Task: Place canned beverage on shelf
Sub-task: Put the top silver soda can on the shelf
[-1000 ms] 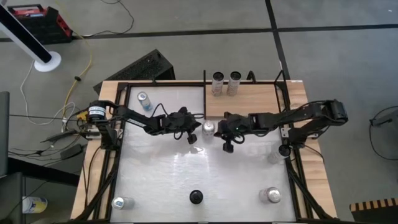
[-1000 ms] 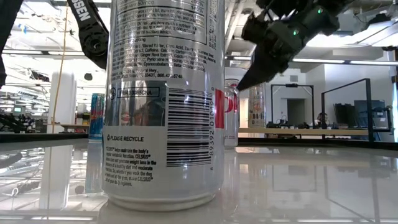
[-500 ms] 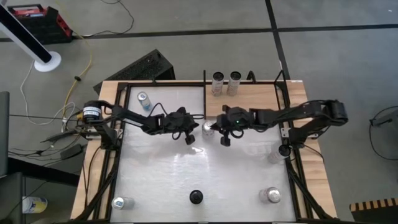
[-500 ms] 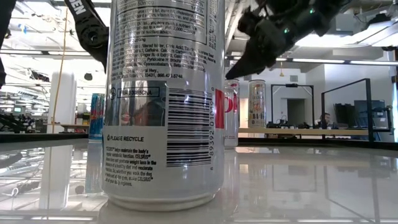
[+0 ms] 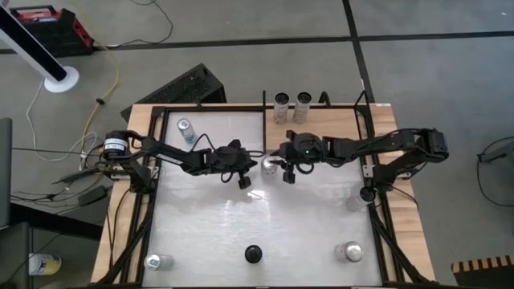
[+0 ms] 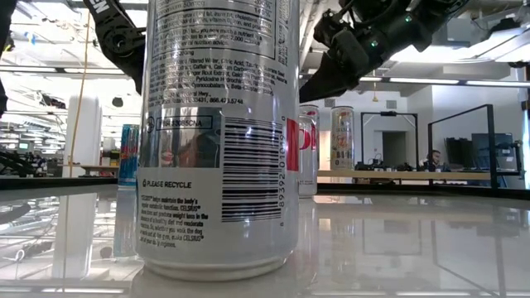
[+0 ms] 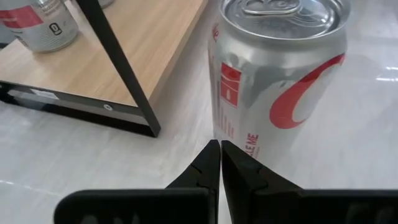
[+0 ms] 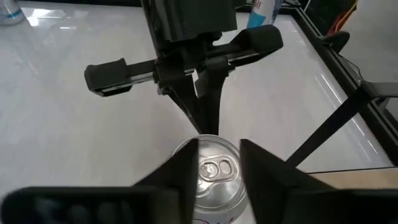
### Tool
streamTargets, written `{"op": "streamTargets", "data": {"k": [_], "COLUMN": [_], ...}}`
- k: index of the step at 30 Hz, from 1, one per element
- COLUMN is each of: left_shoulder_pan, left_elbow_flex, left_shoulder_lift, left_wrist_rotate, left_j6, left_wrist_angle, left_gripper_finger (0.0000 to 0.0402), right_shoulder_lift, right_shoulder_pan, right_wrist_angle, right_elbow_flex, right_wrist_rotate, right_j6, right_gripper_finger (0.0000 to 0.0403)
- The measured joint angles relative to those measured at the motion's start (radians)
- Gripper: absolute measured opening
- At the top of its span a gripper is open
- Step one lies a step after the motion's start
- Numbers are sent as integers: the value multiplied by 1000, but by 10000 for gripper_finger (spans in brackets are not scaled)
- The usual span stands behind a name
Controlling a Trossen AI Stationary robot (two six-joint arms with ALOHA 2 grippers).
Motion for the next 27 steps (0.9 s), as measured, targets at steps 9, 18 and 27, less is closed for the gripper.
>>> {"op": "streamTargets", "data": {"k": [9,18,27], "left_shoulder_pan": [0,0,0], "left_elbow_flex": [0,0,0], "left_shoulder_lift": [0,0,0], "left_wrist_rotate": [17,17,16], "left_j6": [0,0,0], "left_wrist_angle": [7,17,21], "left_gripper_finger": [2,2,2], "right_shoulder_lift": [8,10,10], "right_shoulder_pan": [-1,-1,-1], "right_wrist_angle": [-5,-14,-16], "right_elbow_flex": [0,0,0], "right_wrist_rotate": [0,0,1], "right_j6": [7,9,11], "right_gripper_finger": [297,355,355]}}
